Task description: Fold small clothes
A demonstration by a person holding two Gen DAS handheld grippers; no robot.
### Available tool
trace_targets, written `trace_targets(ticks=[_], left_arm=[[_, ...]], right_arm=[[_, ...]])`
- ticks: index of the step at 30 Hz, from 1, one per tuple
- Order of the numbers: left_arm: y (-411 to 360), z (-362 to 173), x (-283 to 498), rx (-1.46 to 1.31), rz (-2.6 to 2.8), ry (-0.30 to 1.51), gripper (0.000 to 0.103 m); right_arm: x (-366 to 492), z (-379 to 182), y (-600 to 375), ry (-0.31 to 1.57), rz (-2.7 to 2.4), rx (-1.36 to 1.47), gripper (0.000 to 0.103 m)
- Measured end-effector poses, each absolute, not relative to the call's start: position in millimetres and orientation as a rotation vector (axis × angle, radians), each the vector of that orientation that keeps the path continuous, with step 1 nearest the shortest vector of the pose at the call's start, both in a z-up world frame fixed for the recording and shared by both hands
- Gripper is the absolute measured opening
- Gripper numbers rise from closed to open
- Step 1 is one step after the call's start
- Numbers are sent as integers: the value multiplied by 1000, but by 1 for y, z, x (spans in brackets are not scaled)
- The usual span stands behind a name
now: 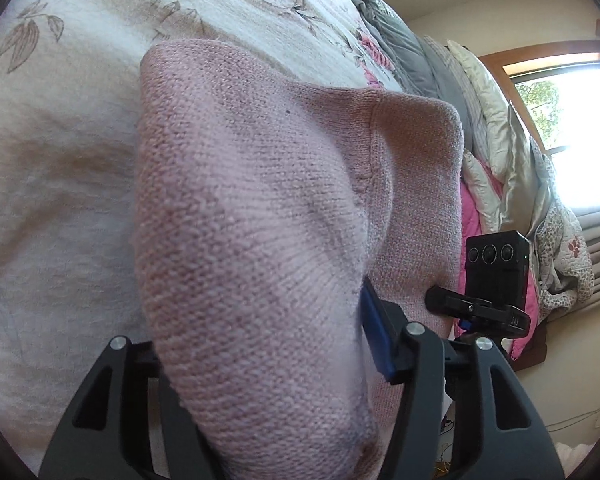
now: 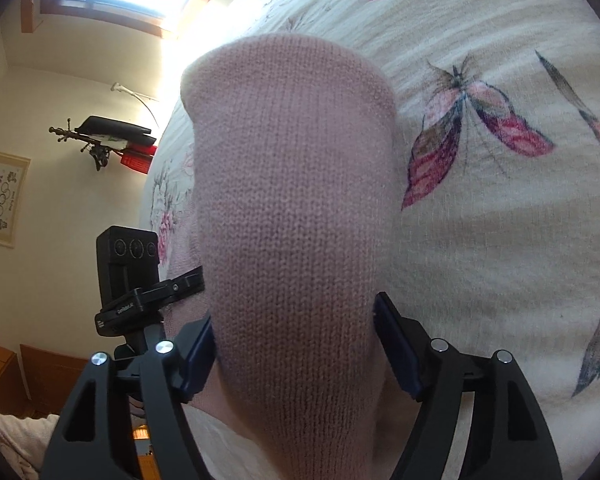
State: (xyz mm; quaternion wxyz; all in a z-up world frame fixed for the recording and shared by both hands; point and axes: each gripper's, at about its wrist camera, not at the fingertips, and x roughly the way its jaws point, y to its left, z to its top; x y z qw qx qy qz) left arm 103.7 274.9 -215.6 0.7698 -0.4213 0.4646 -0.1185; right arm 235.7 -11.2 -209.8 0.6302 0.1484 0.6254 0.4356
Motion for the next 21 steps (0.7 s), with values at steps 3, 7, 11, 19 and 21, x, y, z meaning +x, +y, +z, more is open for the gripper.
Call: trace_targets(ticks=[3, 7, 11, 19, 21], left_arm=[[274, -204, 95, -910, -227, 1012, 57], [268, -186, 69, -845, -200, 1015, 60], [260, -178, 41, -833, -183, 1021, 67], [228, -211, 26, -760, -155, 1133, 69], [228, -213, 27, -771, -153, 1125, 61]], right_arm=[[229, -209, -26, 1439, 995, 378, 77], [209, -211, -48, 1463, 995, 400, 80], [181, -225, -61, 1527, 997, 387, 80], [162, -239, -58, 1542, 1023, 424, 68], [157, -236, -53, 1536, 1027, 384, 52]])
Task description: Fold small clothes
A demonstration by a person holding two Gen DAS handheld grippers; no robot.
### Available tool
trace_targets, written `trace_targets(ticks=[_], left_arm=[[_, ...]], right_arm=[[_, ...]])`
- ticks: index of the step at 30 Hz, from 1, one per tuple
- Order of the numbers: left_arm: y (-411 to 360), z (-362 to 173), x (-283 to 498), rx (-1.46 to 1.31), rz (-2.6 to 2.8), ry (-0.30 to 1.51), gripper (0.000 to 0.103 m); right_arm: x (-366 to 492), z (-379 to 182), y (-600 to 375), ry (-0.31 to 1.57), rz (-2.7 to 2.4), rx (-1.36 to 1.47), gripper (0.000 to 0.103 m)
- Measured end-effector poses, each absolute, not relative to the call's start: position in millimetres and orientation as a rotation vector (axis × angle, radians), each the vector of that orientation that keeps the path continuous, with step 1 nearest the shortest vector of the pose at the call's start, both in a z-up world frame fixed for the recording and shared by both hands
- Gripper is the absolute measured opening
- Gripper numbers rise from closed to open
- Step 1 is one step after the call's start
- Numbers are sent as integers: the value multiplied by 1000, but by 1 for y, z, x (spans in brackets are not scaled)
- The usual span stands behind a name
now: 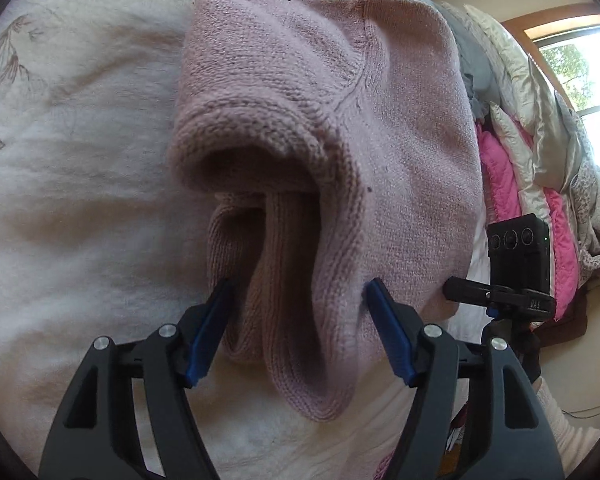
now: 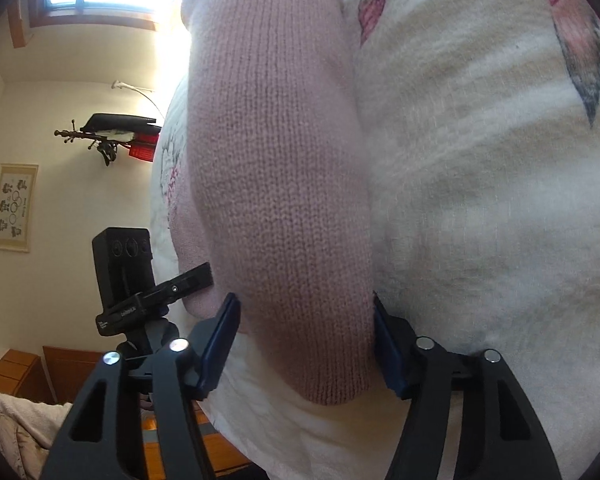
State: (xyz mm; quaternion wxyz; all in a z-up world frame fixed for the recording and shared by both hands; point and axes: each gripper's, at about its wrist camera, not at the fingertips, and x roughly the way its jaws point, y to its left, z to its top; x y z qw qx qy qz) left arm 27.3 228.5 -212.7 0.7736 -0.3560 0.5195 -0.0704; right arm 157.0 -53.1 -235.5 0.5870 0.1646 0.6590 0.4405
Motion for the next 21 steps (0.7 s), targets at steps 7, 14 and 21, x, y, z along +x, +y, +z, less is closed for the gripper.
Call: trace_targets(ticks=[7, 14, 21], left_arm=[[239, -203, 27, -945, -279, 1115, 19], [238, -205, 24, -810, -241, 1159, 23], [239, -232, 24, -842, -179, 1168, 34]], right_arm=[[148, -222, -65, 1552, 1087, 575, 28], [138, -228, -60, 1547, 1028, 388, 28], [139, -257, -65, 1572, 952, 428, 31]])
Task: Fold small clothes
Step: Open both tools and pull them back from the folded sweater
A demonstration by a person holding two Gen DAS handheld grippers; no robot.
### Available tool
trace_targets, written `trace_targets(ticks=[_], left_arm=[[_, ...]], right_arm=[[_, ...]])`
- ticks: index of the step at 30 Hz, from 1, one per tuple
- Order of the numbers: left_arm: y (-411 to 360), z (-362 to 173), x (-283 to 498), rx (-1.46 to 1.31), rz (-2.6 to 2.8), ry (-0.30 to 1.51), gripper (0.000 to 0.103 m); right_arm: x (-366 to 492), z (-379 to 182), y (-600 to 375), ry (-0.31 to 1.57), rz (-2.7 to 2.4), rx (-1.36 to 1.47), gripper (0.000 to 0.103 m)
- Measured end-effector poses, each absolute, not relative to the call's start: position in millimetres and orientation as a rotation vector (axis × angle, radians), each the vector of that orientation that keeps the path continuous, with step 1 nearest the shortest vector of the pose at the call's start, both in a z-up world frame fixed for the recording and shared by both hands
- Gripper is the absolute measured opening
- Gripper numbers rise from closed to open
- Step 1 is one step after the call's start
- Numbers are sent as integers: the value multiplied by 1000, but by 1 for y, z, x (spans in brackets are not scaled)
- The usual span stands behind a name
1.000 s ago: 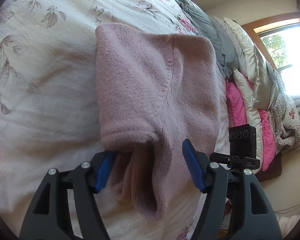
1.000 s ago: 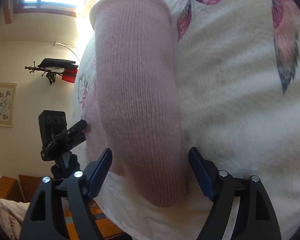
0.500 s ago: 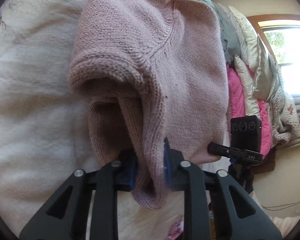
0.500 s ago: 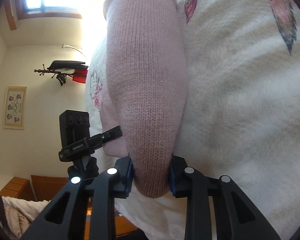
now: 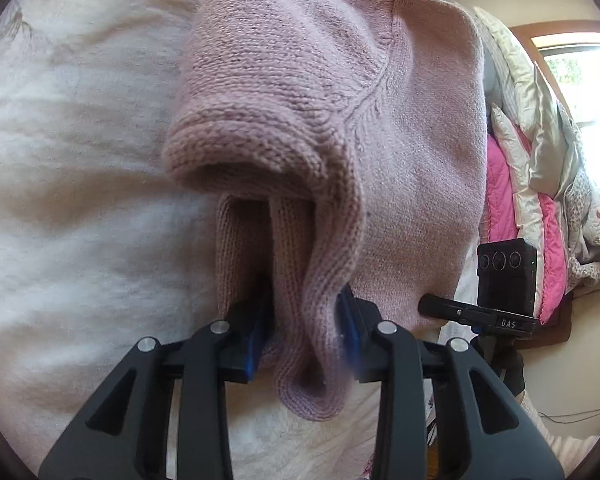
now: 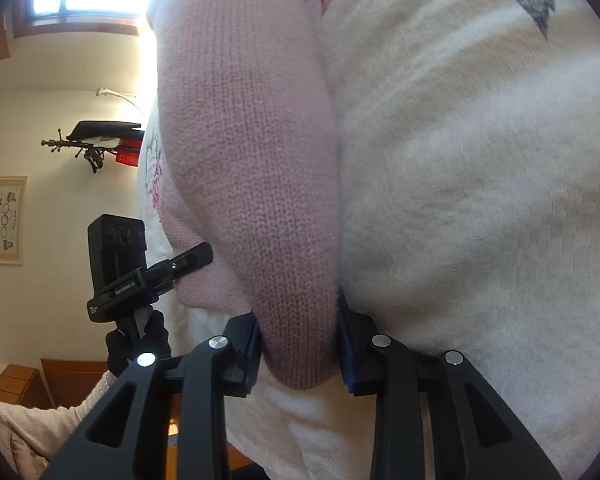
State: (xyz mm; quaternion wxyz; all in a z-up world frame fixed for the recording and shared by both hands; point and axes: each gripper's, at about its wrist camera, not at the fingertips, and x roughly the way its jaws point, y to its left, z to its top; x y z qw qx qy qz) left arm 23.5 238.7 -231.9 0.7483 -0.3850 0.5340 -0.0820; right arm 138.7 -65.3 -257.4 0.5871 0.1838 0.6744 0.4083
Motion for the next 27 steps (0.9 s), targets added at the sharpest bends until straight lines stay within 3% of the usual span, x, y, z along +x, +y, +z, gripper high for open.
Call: trace_targets(ticks=[4, 6, 7, 8, 9, 12, 22, 27], left_arm=[[233, -218, 23, -786, -136, 1180, 45], [230, -206, 20, -737, -96, 1183, 59], [228, -200, 18, -712, -68, 1188, 63], [226, -195, 15, -686, -43, 1189, 63], [224, -190, 12, -665, -22, 1191, 65], [218, -177, 3, -648, 36, 1188, 67], [193, -147, -23, -543, 221, 1180, 71], [190, -132, -36, -505, 262, 1173, 71]], right_arm=[[130, -242, -60, 1522, 917, 353, 39], [123, -224, -54, 1474, 877, 266, 59], [119, -215, -53, 1444, 850, 221, 67], [116, -207, -53, 1412, 818, 174, 83], [111, -199, -52, 1378, 784, 120, 89], [101, -181, -47, 1333, 677, -27, 94], [78, -145, -35, 1227, 581, -186, 94], [65, -129, -28, 1197, 536, -229, 99]])
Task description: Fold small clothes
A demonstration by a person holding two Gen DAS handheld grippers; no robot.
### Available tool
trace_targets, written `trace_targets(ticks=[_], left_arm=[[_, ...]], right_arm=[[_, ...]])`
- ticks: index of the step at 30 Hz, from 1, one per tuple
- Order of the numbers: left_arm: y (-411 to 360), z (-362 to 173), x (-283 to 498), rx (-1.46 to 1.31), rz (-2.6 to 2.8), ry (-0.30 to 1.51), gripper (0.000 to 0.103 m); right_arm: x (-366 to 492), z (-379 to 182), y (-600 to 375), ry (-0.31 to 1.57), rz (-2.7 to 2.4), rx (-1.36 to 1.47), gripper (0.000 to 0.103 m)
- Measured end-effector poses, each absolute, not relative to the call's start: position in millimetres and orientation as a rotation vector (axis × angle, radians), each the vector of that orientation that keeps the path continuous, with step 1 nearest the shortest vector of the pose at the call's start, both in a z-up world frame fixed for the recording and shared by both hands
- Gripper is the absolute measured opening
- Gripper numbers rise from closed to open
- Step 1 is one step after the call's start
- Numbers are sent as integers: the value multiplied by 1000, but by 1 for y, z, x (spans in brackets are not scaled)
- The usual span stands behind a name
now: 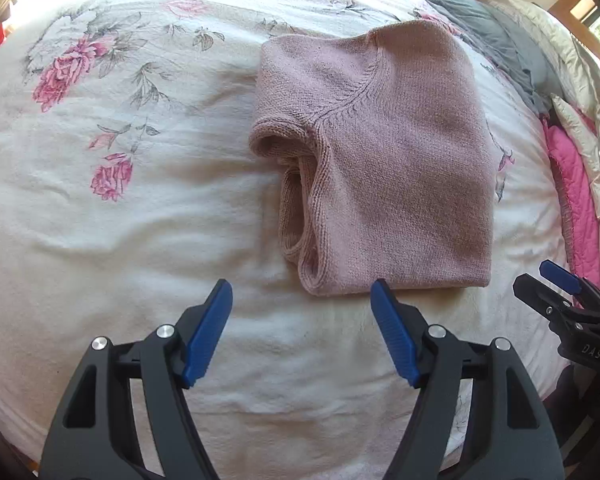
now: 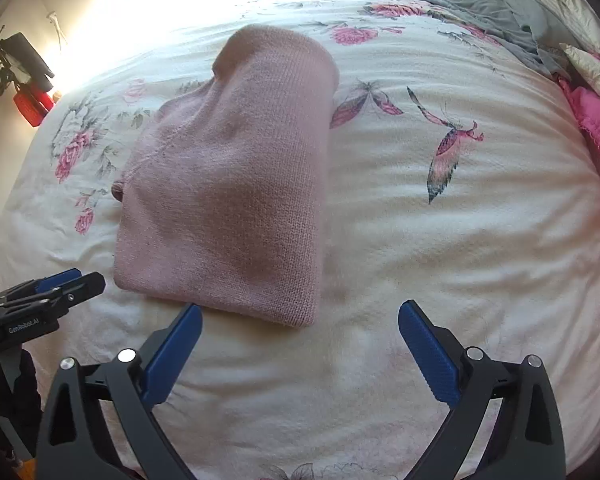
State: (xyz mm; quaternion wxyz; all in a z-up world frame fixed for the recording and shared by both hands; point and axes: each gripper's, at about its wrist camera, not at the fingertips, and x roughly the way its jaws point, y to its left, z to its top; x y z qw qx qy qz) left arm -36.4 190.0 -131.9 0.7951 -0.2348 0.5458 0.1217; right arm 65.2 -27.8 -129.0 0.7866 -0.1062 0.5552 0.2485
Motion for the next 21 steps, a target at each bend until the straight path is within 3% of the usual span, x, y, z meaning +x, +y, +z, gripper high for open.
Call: trace_targets(ticks=[21], left_arm=[[156, -81, -67, -364, 322, 1132, 77]], right_arm=[[40, -81, -35, 1143, 343, -279, 99]])
